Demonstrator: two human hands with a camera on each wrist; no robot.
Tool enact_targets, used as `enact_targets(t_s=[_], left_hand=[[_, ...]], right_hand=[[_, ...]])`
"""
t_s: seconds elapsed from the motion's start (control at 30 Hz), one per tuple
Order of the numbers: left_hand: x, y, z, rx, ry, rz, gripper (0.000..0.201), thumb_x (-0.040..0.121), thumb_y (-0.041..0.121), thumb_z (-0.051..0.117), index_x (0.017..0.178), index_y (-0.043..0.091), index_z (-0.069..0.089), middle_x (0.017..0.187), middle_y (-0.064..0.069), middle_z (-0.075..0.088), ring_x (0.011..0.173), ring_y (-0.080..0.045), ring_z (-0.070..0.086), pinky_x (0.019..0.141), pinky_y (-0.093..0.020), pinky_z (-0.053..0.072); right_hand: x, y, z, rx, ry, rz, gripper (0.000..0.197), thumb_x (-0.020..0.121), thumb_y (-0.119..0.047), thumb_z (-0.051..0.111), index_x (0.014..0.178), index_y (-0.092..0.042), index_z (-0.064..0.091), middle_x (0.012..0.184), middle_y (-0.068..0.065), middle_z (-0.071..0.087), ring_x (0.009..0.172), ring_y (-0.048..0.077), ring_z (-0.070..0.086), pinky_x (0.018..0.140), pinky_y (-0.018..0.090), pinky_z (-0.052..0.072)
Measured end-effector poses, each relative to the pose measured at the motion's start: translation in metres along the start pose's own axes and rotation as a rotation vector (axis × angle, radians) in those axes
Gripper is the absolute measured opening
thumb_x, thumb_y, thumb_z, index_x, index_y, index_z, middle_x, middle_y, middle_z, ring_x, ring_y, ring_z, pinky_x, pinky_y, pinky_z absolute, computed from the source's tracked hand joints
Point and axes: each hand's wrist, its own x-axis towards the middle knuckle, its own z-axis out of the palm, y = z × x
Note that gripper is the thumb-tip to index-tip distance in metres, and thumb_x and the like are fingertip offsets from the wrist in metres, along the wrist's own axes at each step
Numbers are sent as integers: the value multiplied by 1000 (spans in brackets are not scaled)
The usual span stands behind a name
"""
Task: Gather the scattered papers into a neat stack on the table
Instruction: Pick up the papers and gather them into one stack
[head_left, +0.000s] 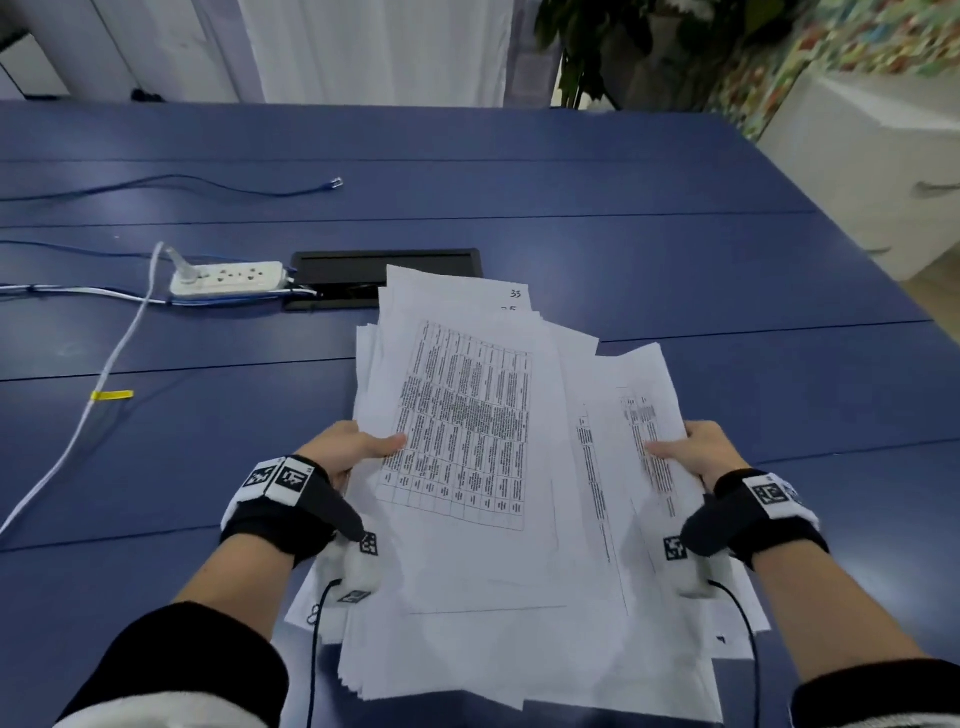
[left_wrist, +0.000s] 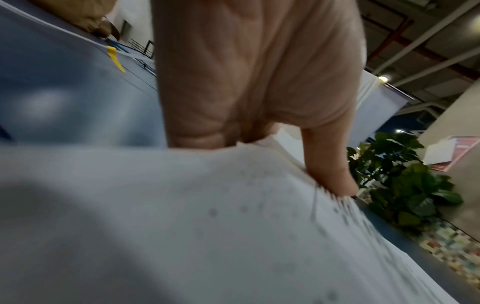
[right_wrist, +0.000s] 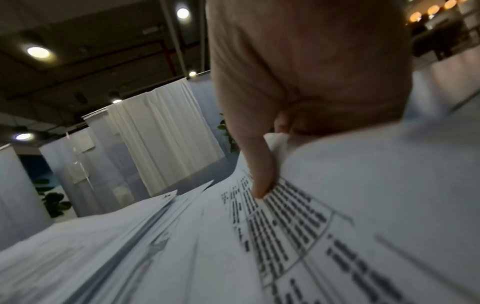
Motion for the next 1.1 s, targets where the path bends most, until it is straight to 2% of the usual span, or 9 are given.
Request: enact_targets(t_s=[0.13,0.37,0.43,0.5,0.6,0.73,0.8,0.93,1.1], left_hand=[[14,-6,3,-13,-51,-40,87,48,54,86,117,8,61,114,-9,69,106,-30,66,102,-50,43],[-15,23,38,-45,113,-31,47,81,30,70,114,2,54,118,-1,58,113,-16,50,94,-29,33],[-19,26,42,-30,90,-46,60,71,40,76,110,4,49,123,4,51,118,-14,44,103,-32,33],[-8,13,35,-57,104,-41,101,49,59,82,125,0,51,136,-10,52,125,-27,48,110,-44,33],[-1,2,31,-68,146,-13,77,53,51,85,110,3,64,119,-26,62,99,-31,62,96,-46,46],[-10,15,53,79,122,45,60,79,32,68,128,3,49,126,-8,59,115,-27,57,105,-43,42],[-9,14,54,7,86,49,82,69,44,68,135,4,41,135,-5,52,123,-27,51,107,-44,38],[-27,8,65,-182,254,142,58,89,3,55,140,8,28,132,-7,48,113,-26,52,102,-40,41],[-20,-5,65,-214,331,142,74,84,0,63,144,8,20,146,-9,37,130,-27,42,109,-41,35]], right_hand=[[-11,-6,20,24,-104,-21,9,78,-1,71,85,1,66,88,14,68,66,17,60,57,25,49],[-16,-12,35,145,-106,13,34,98,-18,44,119,7,52,115,10,59,100,26,56,87,33,42],[-20,-13,42,144,-113,10,40,97,-22,46,127,4,50,125,15,58,111,31,56,97,39,44],[-22,-8,39,153,-107,21,39,94,-23,54,120,7,56,119,19,62,104,31,59,91,38,47],[-24,-1,26,100,-104,0,16,88,-15,62,87,0,66,91,16,68,74,23,63,63,27,49],[-33,0,44,113,-104,-39,21,89,-8,58,109,-1,62,110,11,66,96,29,64,89,38,50],[-36,-1,56,172,-41,-48,26,91,-6,55,115,1,59,111,6,62,99,24,58,87,31,45],[-39,1,72,246,68,-22,21,93,-7,48,107,5,59,104,9,63,94,27,58,80,31,45],[-39,0,70,233,-11,-24,25,97,-19,39,82,-5,53,79,4,49,76,19,44,72,29,38]])
